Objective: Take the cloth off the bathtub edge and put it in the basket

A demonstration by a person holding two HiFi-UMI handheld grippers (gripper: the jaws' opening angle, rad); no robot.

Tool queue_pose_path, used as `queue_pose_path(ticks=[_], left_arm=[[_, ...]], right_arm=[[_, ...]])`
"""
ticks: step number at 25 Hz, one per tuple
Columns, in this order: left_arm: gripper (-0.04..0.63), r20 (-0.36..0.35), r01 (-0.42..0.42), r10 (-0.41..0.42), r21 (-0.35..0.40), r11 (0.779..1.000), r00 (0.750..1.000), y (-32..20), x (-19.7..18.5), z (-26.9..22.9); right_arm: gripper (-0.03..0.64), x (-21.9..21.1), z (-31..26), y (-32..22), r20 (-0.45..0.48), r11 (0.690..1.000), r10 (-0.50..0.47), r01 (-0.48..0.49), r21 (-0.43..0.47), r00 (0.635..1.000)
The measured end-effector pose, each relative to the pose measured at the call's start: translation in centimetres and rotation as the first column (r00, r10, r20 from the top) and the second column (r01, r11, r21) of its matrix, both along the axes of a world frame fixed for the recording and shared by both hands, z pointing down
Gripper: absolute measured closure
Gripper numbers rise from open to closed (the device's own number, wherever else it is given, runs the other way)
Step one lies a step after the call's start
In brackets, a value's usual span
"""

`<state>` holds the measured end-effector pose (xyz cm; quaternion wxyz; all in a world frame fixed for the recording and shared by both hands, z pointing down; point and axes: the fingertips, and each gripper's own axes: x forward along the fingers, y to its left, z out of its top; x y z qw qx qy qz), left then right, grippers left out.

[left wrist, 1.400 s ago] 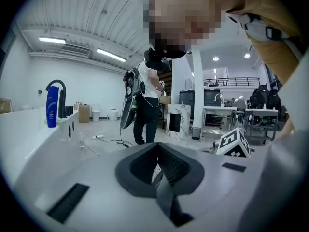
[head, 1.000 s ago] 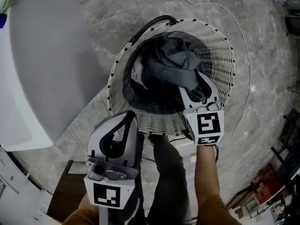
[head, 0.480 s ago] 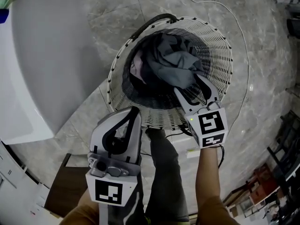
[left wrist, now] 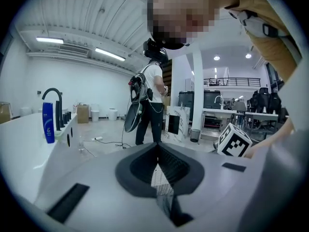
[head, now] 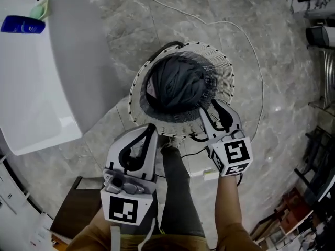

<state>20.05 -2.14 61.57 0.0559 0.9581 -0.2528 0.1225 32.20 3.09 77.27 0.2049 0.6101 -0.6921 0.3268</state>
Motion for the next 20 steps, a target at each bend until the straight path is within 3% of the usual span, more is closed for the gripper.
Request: queue_pose_path(ticks=[3,9,13,20], left_arm=[[0.589,-0.006,-0.023,0.023,0.026,0.999,1.000,0.6,0.3,-3.6],[0.589,-0.028,-0.056,0.058,0.075,0.996,0.998,1.6,0.8,-10.7],[0.589,-0.050,-0.058,0.063,0.096,0.994,0.997,2.6,0.6,-14.6],[0.589,-0.034,-0.109,0.115,0.147,0.983,0.993,5.4,-0.4,-23.8]], right_arm=[[0.543,0.5,-4.9,0.1,0.000,0.997,0.032,-0.032,0.069,0.999],[0.607,2.6,-14.0,0.6,-0.062,0.985,0.083,-0.072,0.159,0.995],[0.612,3.5,-19.0,1.5,-0.082,0.970,0.142,-0.122,0.208,0.987],[0.612,3.9,-31.2,4.9,-0.004,0.918,0.258,-0.244,0.313,0.966]])
